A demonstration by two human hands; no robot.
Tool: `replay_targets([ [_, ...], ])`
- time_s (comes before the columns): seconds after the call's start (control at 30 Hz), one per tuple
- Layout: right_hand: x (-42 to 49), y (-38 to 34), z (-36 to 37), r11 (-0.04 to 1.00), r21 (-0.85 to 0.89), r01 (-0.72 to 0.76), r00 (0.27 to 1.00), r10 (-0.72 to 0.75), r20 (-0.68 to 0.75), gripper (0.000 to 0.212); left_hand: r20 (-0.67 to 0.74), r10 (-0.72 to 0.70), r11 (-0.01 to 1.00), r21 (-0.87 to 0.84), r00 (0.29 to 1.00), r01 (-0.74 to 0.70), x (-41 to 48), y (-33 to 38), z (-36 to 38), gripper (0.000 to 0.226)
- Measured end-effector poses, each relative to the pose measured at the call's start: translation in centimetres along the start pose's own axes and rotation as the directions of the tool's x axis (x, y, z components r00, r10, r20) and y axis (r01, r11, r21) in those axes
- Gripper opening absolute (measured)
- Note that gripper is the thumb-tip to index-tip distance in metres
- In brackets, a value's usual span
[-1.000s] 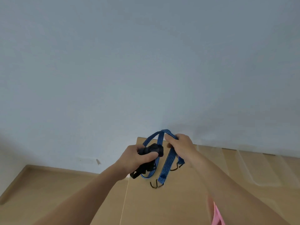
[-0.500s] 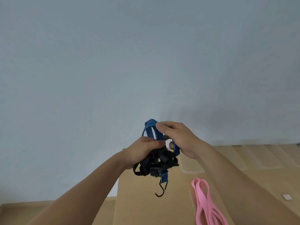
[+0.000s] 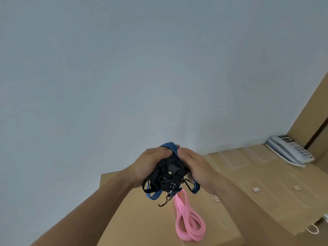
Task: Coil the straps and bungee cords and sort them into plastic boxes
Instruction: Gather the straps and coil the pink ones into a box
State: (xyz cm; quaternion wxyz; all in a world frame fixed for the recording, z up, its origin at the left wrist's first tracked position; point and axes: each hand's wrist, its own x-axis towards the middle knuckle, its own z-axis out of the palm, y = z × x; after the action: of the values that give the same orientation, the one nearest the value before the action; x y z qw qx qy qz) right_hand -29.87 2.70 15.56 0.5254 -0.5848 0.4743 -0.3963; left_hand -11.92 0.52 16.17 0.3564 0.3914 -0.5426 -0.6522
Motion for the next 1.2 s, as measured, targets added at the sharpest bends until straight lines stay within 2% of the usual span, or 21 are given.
replay_targets([
  [0.1,-3.8,0.6,-3.4,0.989,-0.146,0.019,1.000,-0.017,0.011,0.027,0.043,0.015,0.999,0.034,0.999,-0.016,-0.6,0.9,4.2,0.023],
  [0.17,-6.2,0.1,-5.8,0.987,-0.150,0.058,0.996,-0.067,-0.056,0.029,0.136,-0.025,0.987,0.159,0.990,0.003,-1.2,1.7,7.0,0.017],
  [0.23,-8.6,-0.8,-8.6,0.990,-0.107,0.094,0.983,-0.109,-0.146,0.023,0.187,-0.065,0.936,0.352,0.980,-0.005,-1.8,2.4,9.7,0.026],
  [0.3,-10.6,-1.7,-11.7,0.986,-0.114,0.120,0.970,-0.141,-0.197,0.022,0.195,-0.058,0.894,0.447,0.979,-0.037,-2.4,2.6,11.8,0.038],
  [0.37,-12.5,-2.1,-14.2,0.988,-0.077,0.135,0.962,-0.149,-0.229,0.023,0.181,-0.014,0.912,0.405,0.983,-0.062,-2.9,2.5,13.5,0.038],
  [0.47,-15.0,-1.7,-16.0,0.981,0.074,0.177,0.924,-0.139,-0.356,0.017,0.107,0.106,0.978,0.168,0.989,-0.124,-3.0,1.9,17.0,0.042],
  [0.57,-17.3,-0.3,-16.4,0.987,0.010,0.159,0.914,-0.143,-0.379,0.016,0.006,0.188,0.981,0.049,0.982,-0.188,-2.7,0.5,21.9,0.052],
  [0.67,-19.6,0.8,-17.4,0.990,-0.042,0.133,0.897,-0.139,-0.419,0.007,0.150,0.100,0.993,-0.071,0.984,-0.090,-2.3,-0.7,25.4,0.045],
  [0.77,-21.8,1.2,-19.0,0.983,0.145,0.113,0.879,-0.031,-0.475,0.010,0.363,-0.006,0.978,-0.192,0.932,0.081,-2.0,-1.5,27.2,0.045],
  [0.83,-23.0,1.6,-19.7,0.974,0.219,0.056,0.895,0.048,-0.444,0.011,0.402,-0.031,0.958,-0.248,0.915,0.141,-1.5,-1.7,28.5,0.045],
  [0.93,-24.2,2.3,-20.7,0.941,0.338,0.028,0.899,0.124,-0.421,0.012,0.413,-0.070,0.958,-0.227,0.908,0.177,-0.6,-1.9,30.2,0.044],
  [1.03,-24.8,2.6,-22.2,0.903,0.421,0.091,0.855,0.145,-0.497,0.011,0.446,-0.141,0.976,-0.085,0.884,0.199,0.2,-2.7,30.7,0.047],
  [1.2,-24.4,3.2,-24.2,0.848,0.500,0.177,0.789,0.182,-0.587,0.011,0.535,-0.190,0.982,0.118,0.823,0.149,2.2,-3.5,31.1,0.044],
])
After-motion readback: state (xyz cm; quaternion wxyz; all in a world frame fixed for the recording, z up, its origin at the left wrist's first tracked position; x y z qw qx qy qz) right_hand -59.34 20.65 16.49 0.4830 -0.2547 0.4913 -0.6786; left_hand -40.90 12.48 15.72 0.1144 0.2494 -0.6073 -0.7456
